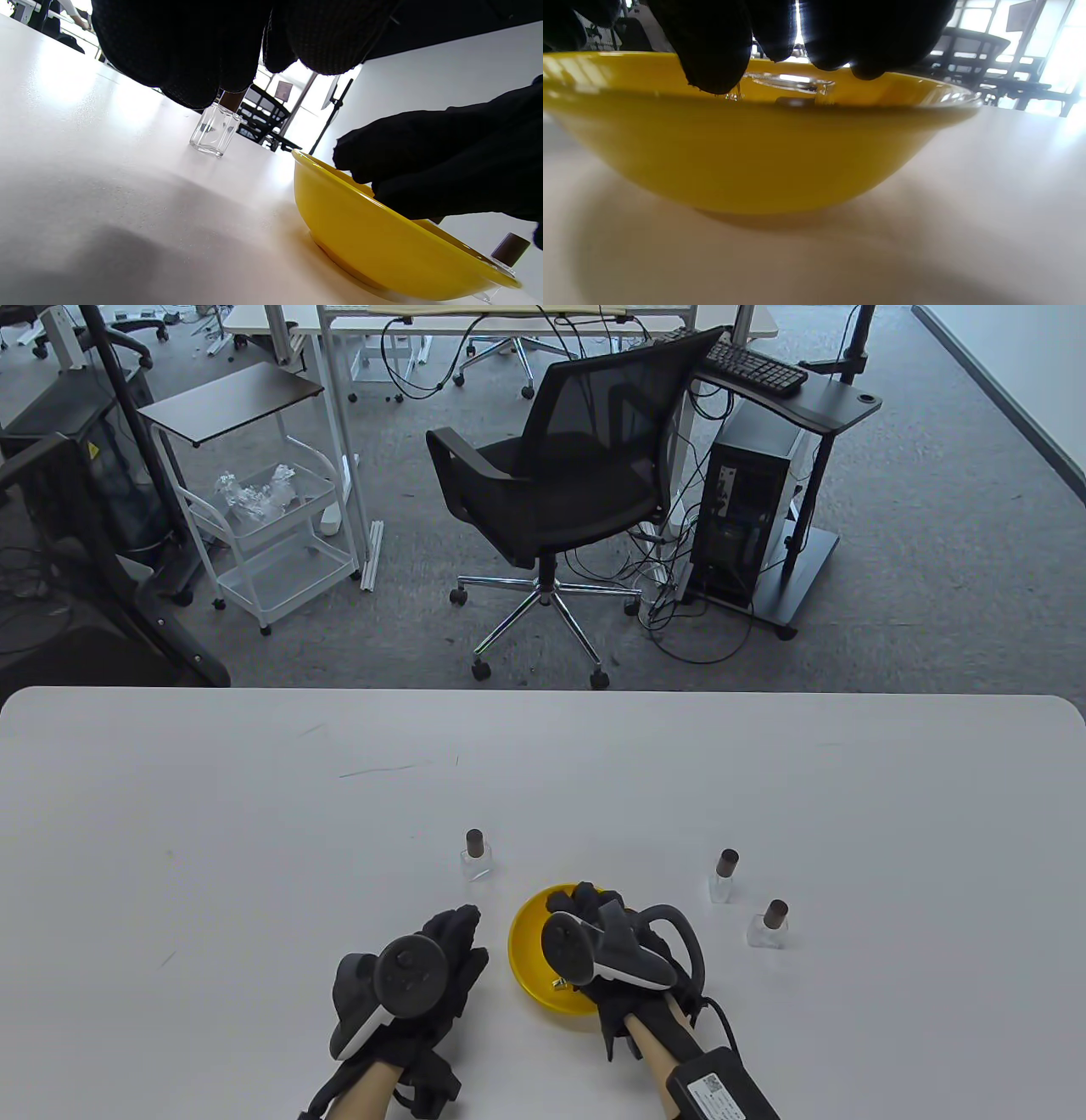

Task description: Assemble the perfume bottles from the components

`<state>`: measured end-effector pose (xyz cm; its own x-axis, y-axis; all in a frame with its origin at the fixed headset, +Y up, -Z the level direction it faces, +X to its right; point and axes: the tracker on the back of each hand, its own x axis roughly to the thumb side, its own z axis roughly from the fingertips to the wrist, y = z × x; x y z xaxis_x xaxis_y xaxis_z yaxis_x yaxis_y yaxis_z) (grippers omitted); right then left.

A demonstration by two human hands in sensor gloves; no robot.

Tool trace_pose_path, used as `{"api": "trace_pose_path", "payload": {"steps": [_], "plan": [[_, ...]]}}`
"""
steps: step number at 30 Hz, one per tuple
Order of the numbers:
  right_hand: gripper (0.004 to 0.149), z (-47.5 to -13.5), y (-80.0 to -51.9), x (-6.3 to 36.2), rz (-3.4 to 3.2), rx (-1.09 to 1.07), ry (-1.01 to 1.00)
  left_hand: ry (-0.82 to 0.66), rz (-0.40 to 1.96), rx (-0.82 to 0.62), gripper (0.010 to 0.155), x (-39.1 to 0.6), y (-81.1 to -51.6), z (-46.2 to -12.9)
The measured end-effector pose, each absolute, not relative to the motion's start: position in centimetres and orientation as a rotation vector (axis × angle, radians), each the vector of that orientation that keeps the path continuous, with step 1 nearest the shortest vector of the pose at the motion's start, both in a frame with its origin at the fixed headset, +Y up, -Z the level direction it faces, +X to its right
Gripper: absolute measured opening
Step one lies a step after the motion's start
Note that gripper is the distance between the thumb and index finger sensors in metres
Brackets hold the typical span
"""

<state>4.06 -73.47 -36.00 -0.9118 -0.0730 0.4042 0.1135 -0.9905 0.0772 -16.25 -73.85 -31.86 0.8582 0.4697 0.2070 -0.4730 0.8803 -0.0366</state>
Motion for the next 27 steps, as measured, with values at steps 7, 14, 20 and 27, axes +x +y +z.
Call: {"api": "trace_pose_path", "payload": {"steps": [7, 14, 20, 27], "plan": [[0.058, -36.4, -74.8, 2.9, -2.889, -0.602, -0.119, -0.216, 0.493, 0.016, 0.057, -16.2, -73.8, -31.8], [0.051, -36.2, -74.7, 3.0, -2.883, -0.628, -0.103, -0.215, 0.489, 0.01, 0.057, -16.1, -73.9, -31.8], [0.05, -35.7, -73.6, 4.0, -2.945, -0.661, -0.038, -0.217, 0.487, 0.014, 0.057, -16.1, -73.9, -31.8], [0.05, -34.3, -71.2, 6.5, -3.14, -0.679, 0.098, -0.215, 0.473, 0.006, 0.057, -16.0, -74.0, -31.7]]}}
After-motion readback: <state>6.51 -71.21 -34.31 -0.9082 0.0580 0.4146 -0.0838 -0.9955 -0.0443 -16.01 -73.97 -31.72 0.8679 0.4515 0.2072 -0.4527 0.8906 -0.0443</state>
